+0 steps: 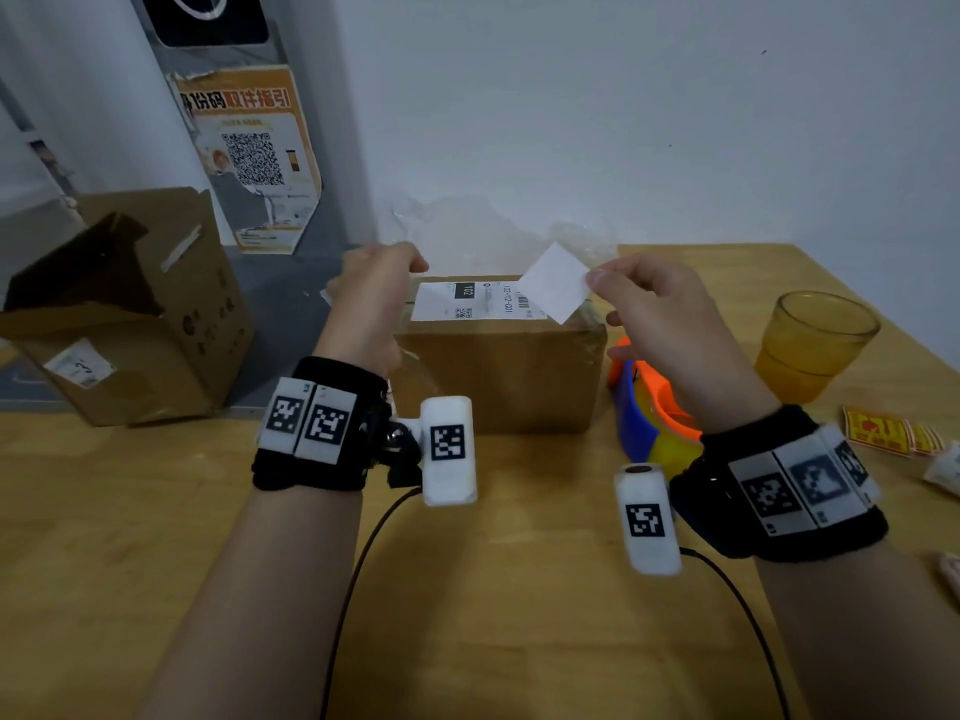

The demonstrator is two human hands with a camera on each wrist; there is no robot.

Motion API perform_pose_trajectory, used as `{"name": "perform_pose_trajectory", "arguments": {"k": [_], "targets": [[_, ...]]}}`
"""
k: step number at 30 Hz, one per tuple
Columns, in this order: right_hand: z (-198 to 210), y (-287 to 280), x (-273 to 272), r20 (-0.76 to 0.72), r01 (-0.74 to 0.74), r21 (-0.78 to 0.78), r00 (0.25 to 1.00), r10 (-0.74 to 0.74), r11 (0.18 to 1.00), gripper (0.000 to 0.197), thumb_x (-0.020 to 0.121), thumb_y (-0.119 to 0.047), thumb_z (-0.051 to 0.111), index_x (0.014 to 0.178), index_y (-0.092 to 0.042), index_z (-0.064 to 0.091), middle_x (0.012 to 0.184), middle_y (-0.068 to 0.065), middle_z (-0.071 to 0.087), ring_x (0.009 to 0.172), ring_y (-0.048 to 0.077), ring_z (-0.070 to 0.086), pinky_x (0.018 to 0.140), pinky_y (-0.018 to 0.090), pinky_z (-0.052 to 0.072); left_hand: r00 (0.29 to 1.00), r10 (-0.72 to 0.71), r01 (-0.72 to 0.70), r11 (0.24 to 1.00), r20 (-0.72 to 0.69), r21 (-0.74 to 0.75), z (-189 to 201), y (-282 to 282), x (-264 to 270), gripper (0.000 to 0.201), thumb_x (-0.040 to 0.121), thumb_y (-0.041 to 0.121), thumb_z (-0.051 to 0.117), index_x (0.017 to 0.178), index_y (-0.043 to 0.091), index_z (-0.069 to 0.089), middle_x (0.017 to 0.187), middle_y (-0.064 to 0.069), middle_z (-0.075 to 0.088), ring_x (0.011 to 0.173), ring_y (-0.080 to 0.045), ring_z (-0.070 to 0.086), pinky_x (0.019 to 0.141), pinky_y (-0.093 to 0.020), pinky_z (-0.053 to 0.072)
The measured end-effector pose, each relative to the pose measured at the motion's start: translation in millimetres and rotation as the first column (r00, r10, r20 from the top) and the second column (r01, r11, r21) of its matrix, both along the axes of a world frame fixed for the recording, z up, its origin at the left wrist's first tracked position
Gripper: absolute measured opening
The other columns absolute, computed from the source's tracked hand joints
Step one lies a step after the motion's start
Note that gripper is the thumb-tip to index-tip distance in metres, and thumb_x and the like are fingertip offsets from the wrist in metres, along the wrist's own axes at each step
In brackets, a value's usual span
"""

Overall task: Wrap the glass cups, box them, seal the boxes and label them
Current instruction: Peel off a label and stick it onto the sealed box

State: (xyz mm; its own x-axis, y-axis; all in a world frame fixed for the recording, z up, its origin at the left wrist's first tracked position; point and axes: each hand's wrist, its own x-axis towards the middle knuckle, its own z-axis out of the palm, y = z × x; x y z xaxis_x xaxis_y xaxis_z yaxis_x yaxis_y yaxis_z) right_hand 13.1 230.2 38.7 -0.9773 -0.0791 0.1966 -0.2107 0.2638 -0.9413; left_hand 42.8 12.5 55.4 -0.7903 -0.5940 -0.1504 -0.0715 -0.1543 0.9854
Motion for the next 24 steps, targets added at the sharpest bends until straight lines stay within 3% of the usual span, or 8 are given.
{"name": "perform_pose_trajectory", "arguments": {"k": [3,6,8,12,14,16,19,24], "targets": [[-1,1,0,0.021,-0.023,0.020,1.000,0.023,1.000,0.015,0.099,-0.037,0.060,0.099,-0.025,0.069,0.097,-0.010,0.061,0.080,0.006,0.061,0.078,0.044,0.062,0.999,-0.031,0.031,0.999,0.009,0.022,4,8,0,0.069,0.053,0.031,0.071,0.121,0.023,0.060,0.132,-0.015,0.058,0.118,-0.039,0.061,0.097,-0.062,0.052],[-1,2,-1,0.005,0.000,0.038,1.000,0.000,0.999,0.015,0.098,-0.039,0.061,0.098,-0.026,0.069,0.097,-0.010,0.061,0.085,0.008,0.062,0.081,0.045,0.059,0.997,-0.011,0.015,0.999,-0.080,0.040,5,20,5,0.050,0.079,0.018,0.068,0.129,0.015,0.059,0.110,-0.003,0.056,0.105,-0.020,0.057,0.088,-0.041,0.052],[0,2,-2,-0.027,0.047,0.044,0.999,-0.046,0.998,0.016,0.092,-0.046,0.062,0.097,-0.032,0.068,0.108,-0.008,0.062,0.107,0.017,0.061,0.090,0.039,0.054,0.992,-0.006,0.008,1.000,-0.124,0.019,-1,22,2,0.037,0.090,0.010,0.062,0.127,0.013,0.061,0.101,0.003,0.055,0.097,-0.013,0.053,0.078,-0.034,0.048],[3,4,1,-0.123,0.110,0.010,0.987,-0.108,0.994,0.026,0.086,-0.039,0.060,0.112,-0.042,0.061,0.121,-0.011,0.055,0.125,0.026,0.047,0.107,0.044,0.044,0.969,-0.080,-0.001,0.945,-0.232,-0.328,-2,36,4,0.025,0.087,0.011,0.069,0.103,0.030,0.072,0.111,0.008,0.070,0.109,-0.009,0.063,0.091,-0.025,0.052],[7,3,3,-0.150,0.089,-0.027,0.984,-0.092,0.996,0.031,0.085,-0.033,0.060,0.114,-0.044,0.058,0.120,-0.014,0.056,0.125,0.025,0.049,0.105,0.045,0.046,0.945,-0.247,0.121,0.872,-0.213,-0.475,0,47,10,0.017,0.088,0.014,0.075,0.093,0.030,0.075,0.099,0.012,0.075,0.095,-0.002,0.068,0.083,-0.015,0.052],[9,3,5,-0.168,0.062,-0.053,0.983,-0.070,0.997,0.032,0.086,-0.030,0.061,0.116,-0.043,0.058,0.119,-0.016,0.057,0.124,0.022,0.050,0.103,0.043,0.047,0.891,-0.425,0.279,0.791,-0.161,-0.544,1,57,15,0.009,0.088,0.017,0.079,0.094,0.023,0.078,0.095,0.007,0.078,0.090,-0.005,0.072,0.084,-0.016,0.055],[11,3,7,-0.177,0.032,-0.065,0.983,-0.043,0.997,0.031,0.084,-0.031,0.062,0.113,-0.042,0.062,0.119,-0.014,0.059,0.121,0.019,0.054,0.101,0.041,0.049,0.802,-0.592,0.446,0.681,-0.078,-0.581,-2,63,18,0.021,0.088,0.016,0.080,0.109,0.013,0.077,0.106,0.002,0.078,0.096,-0.011,0.074,0.089,-0.020,0.057],[9,1,8,-0.169,0.014,-0.068,0.985,-0.025,0.998,0.026,0.087,-0.034,0.070,0.113,-0.036,0.066,0.122,-0.007,0.060,0.109,0.016,0.062,0.094,0.038,0.055,0.781,-0.609,0.466,0.718,-0.142,-0.517,-6,62,14,0.033,0.085,0.010,0.082,0.114,0.003,0.071,0.106,-0.012,0.076,0.092,-0.015,0.073,0.090,-0.027,0.058]]}}
